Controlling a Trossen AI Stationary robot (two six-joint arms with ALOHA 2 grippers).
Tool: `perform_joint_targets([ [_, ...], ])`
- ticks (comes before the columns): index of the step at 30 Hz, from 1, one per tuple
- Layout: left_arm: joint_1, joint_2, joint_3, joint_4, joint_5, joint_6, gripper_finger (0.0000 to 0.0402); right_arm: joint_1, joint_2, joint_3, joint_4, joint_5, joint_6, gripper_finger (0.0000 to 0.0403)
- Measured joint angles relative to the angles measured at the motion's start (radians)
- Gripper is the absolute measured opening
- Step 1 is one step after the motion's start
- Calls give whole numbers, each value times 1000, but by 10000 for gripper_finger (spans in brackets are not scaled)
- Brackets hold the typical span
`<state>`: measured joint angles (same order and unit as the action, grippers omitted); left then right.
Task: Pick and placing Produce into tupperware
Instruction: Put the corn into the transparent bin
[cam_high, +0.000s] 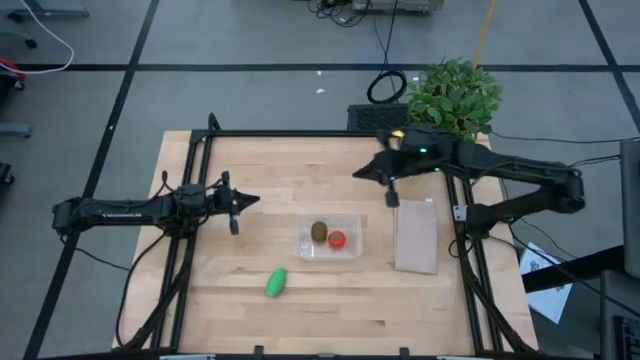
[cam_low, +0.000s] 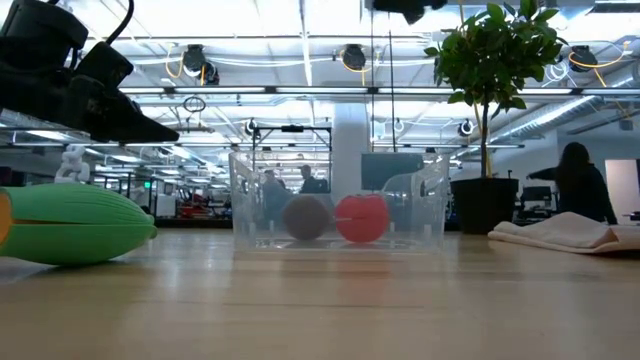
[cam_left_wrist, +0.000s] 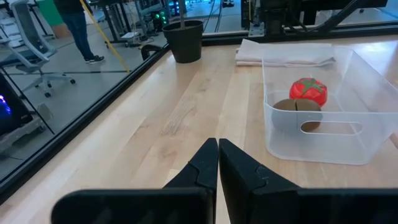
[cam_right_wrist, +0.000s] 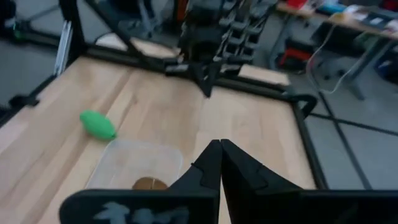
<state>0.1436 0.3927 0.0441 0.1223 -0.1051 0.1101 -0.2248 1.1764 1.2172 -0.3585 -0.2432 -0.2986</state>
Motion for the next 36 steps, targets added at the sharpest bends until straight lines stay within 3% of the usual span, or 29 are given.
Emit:
perform_joint_targets([
  [12, 0, 0, 0, 0, 0, -2, 19, -29, -318, -367, 231, 4, 122, 0],
  [24, 0, 0, 0, -9, -1, -2, 19, 11, -501, -694, 468, 8, 216, 0],
  [29, 0, 0, 0, -8, -1, 11, 19, 11, -554, -739, 509, 12, 251, 0],
  [33, 0, 0, 0, -8, -1, 8, 19, 20, -585, -751, 507, 130, 294, 0],
  [36, 0, 0, 0, -8, -1, 7, 19, 31, -602, -771, 498, 144, 298, 0],
])
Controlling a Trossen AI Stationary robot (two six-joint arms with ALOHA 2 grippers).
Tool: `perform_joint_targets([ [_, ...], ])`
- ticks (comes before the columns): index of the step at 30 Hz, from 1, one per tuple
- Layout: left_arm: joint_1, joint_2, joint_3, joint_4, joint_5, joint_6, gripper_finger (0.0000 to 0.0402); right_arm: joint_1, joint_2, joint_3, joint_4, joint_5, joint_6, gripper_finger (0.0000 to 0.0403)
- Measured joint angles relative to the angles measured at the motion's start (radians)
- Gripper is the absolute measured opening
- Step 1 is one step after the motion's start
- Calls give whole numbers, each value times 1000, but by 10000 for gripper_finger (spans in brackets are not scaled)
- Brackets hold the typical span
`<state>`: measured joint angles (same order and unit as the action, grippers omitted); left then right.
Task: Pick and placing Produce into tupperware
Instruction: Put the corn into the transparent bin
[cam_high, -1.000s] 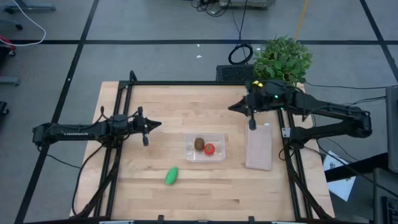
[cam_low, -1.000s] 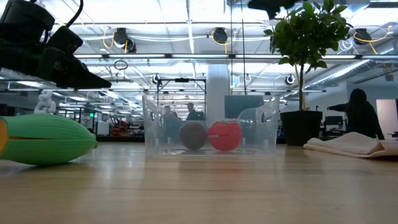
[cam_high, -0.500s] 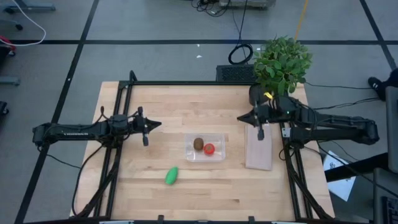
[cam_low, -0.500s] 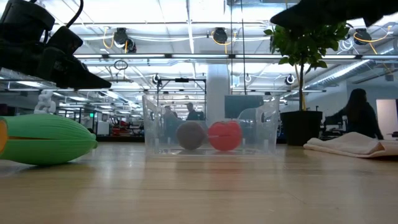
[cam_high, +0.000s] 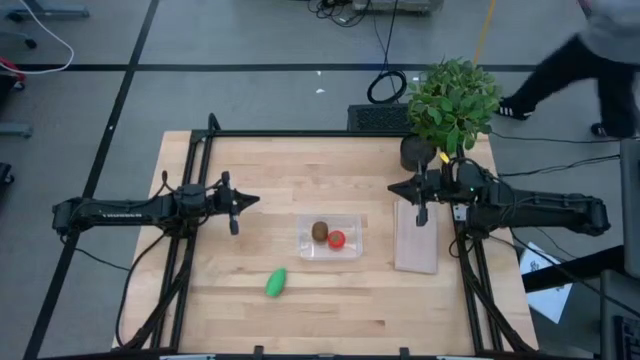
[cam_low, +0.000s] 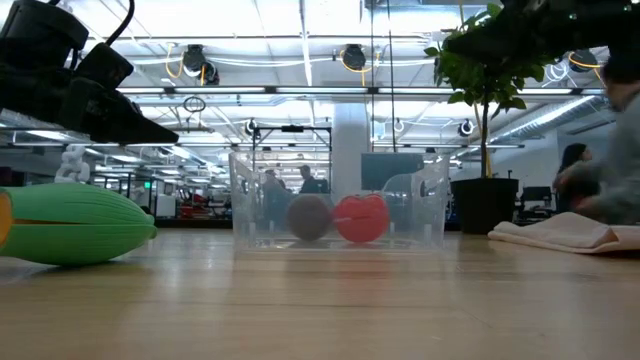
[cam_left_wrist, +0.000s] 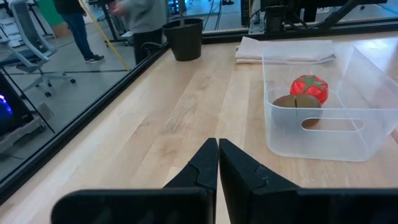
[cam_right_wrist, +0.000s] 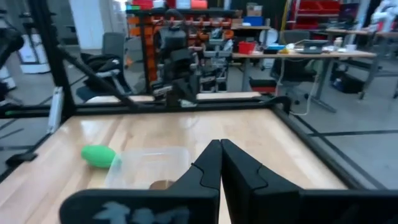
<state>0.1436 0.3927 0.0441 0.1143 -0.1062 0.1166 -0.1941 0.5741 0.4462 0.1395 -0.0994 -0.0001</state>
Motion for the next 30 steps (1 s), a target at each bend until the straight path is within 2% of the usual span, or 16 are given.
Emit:
perform_joint_targets([
  [11, 0, 0, 0, -8, 0, -8, 19, 20, -95, -87, -9, 32, 54, 0],
  [16, 0, 0, 0, -8, 0, -21, 19, 19, -164, -176, -15, 128, 84, 0],
  [23, 0, 0, 0, -7, 0, -20, 19, 19, -234, -296, 146, 97, 109, 0],
  [30, 0, 0, 0, -8, 1, 34, 19, 20, -254, -350, 204, 96, 66, 0],
])
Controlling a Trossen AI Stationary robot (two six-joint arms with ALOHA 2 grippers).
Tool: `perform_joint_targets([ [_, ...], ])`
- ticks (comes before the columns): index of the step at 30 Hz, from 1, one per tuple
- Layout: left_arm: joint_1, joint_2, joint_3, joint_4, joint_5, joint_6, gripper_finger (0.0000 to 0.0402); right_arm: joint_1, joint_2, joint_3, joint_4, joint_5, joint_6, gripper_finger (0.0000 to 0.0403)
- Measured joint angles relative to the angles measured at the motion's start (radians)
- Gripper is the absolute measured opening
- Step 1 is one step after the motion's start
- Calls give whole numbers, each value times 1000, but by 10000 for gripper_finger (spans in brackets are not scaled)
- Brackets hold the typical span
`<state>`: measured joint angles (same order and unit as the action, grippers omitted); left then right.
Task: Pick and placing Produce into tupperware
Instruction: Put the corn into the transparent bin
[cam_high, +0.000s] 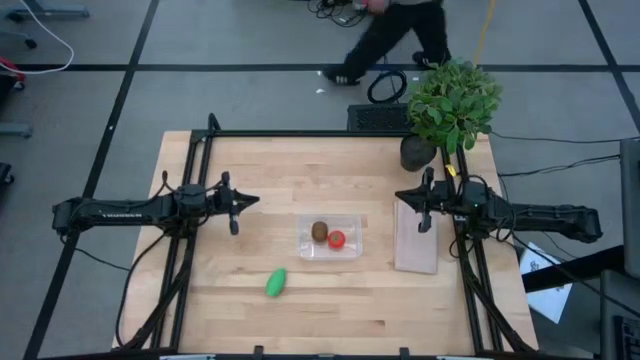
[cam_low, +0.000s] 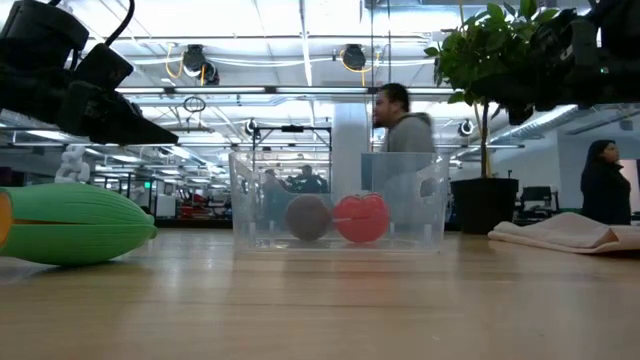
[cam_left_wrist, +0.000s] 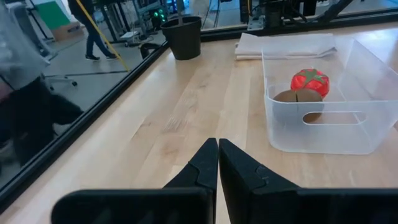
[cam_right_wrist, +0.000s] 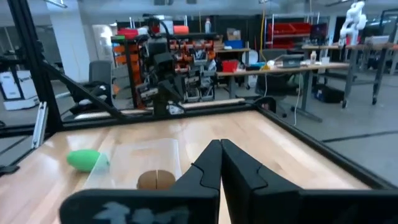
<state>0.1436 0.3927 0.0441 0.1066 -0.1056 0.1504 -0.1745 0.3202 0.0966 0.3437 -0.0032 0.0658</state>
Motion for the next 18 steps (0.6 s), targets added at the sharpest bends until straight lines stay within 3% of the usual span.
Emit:
perform_joint_targets([
  [6, 0, 0, 0, 1, 15, -1, 19, 0, 0, -75, 89, -8, -8, 0],
  [12, 0, 0, 0, 2, 17, -48, 19, 11, 0, -78, 119, -81, -7, 0],
  [18, 0, 0, 0, 10, 14, -36, 19, 20, 1, -79, 115, -84, -20, 0],
])
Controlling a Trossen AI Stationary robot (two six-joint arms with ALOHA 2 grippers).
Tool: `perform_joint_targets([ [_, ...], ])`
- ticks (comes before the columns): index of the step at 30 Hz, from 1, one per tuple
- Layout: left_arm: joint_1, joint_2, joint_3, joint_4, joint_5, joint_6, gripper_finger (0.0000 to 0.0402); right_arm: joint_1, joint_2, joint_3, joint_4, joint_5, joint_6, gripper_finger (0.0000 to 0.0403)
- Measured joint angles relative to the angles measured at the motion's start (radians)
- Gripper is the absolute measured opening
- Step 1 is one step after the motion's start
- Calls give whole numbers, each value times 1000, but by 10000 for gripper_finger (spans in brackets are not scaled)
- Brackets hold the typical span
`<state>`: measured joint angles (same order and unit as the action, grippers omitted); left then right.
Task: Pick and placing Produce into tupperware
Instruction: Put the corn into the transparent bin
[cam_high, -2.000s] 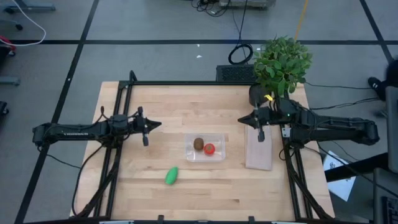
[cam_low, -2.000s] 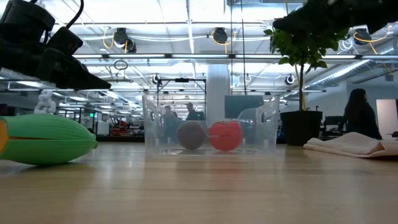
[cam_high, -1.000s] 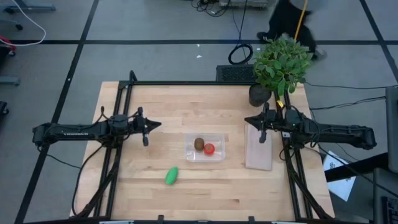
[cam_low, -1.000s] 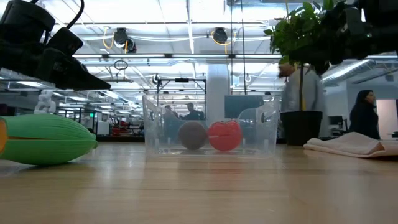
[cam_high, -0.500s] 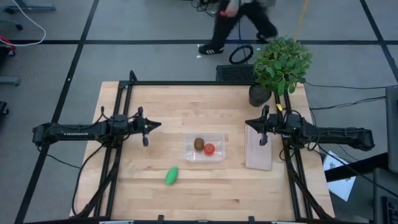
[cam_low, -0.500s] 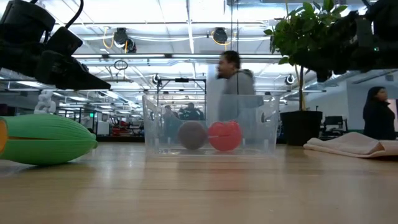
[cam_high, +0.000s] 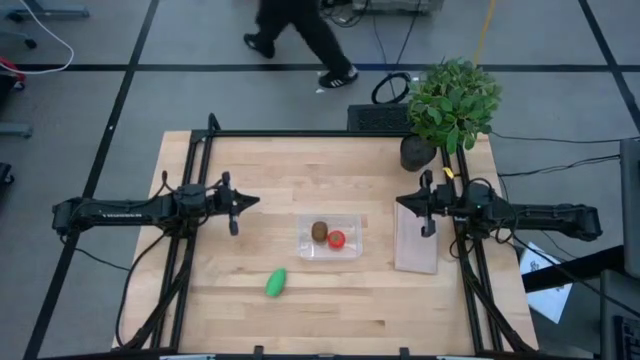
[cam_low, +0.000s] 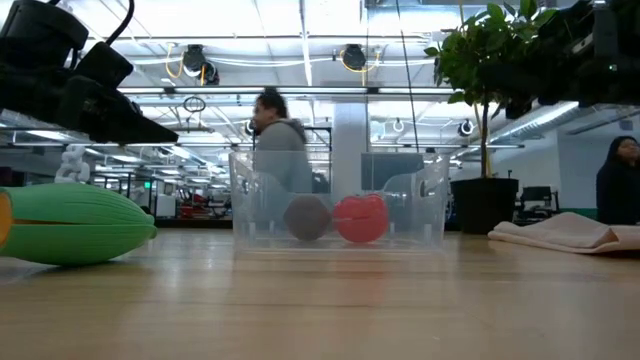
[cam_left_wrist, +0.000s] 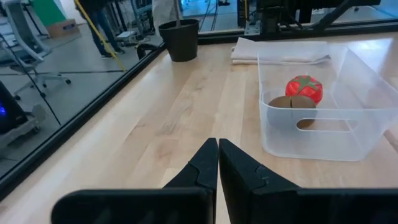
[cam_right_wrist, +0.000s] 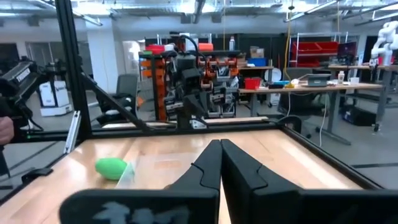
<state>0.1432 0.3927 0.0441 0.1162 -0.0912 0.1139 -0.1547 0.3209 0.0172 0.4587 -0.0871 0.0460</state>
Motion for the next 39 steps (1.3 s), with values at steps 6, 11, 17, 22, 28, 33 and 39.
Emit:
perform_joint_targets([
  [6, 0, 0, 0, 41, 1, 8, 19, 0, 0, -1, -30, 3, -1, 0],
  [11, -2, 0, 0, 214, 161, 6, 19, 0, 0, -2, -24, 3, -5, 0],
  [17, -10, 0, 106, 287, 297, -73, 24, 0, 0, -2, -23, 3, -8, 0],
  [22, -53, 8, 262, 98, 268, -56, 71, 0, 0, -3, -25, 3, -9, 0],
  [28, -89, 52, 427, -143, 221, -114, 168, 0, 0, -3, -31, 3, -9, 0],
  [33, -129, 133, 509, -260, 222, -187, 238, 0, 0, -3, -34, 3, -17, 0],
  [39, -201, 267, 569, -348, 222, -265, 276, 0, 1, -3, -33, 3, -16, 0],
])
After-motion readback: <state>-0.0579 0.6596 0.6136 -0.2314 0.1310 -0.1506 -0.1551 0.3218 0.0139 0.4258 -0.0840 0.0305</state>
